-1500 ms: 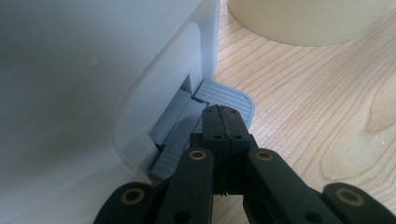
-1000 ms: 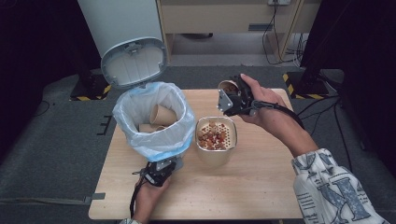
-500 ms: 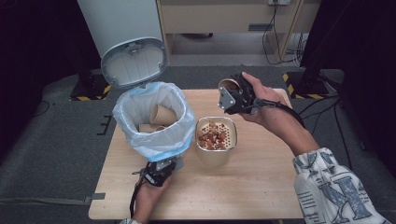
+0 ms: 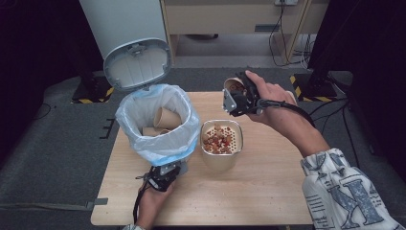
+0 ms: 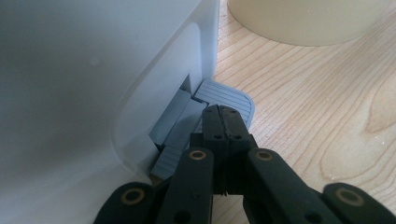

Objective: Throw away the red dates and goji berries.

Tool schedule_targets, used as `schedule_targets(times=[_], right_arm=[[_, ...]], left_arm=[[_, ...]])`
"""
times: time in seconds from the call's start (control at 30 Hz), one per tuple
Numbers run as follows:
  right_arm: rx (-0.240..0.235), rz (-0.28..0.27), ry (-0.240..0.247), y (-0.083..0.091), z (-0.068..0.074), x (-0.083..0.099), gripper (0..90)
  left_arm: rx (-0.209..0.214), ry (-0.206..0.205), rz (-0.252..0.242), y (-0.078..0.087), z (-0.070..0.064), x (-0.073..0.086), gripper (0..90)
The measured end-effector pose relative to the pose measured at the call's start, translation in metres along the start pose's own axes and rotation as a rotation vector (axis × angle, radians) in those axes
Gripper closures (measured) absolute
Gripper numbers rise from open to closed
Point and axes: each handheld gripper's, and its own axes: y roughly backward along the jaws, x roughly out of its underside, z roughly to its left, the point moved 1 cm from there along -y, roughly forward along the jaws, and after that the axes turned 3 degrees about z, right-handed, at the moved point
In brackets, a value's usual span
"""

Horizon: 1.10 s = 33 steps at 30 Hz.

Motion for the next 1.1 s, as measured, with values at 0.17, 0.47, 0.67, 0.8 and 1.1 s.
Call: schedule_targets(times=[0.17,0.47,0.67,0.8,1.1], right_arm=[[0.010,0.024,0.075,0.0003,0.0047,-0.0044,36.5],[0.013,0.028,0.073,0.0002,0.0032,-0.0024,36.5],[0.009,0.017,0.050,0.0010,0.0027,-0.0030,36.5],[-0.002,0.003,0.020,0.0006,0.0013,-0.0014,36.5],[-0.008,-0.022,-0.022,0.0018,-0.0017,0.0016,36.5]], left_arm=[[0.000,0.002,0.000,0.0001,0.0000,0.0000,89.8],[-0.002,0.006,0.000,0.0001,-0.0005,-0.0001,89.8],[0.003,0.012,-0.007,-0.0003,-0.0010,-0.0002,89.8],[-0.002,0.004,-0.001,0.0001,-0.0004,-0.0001,89.8],[-0.001,0.006,-0.001,0.0001,-0.0005,-0.0001,89.8]])
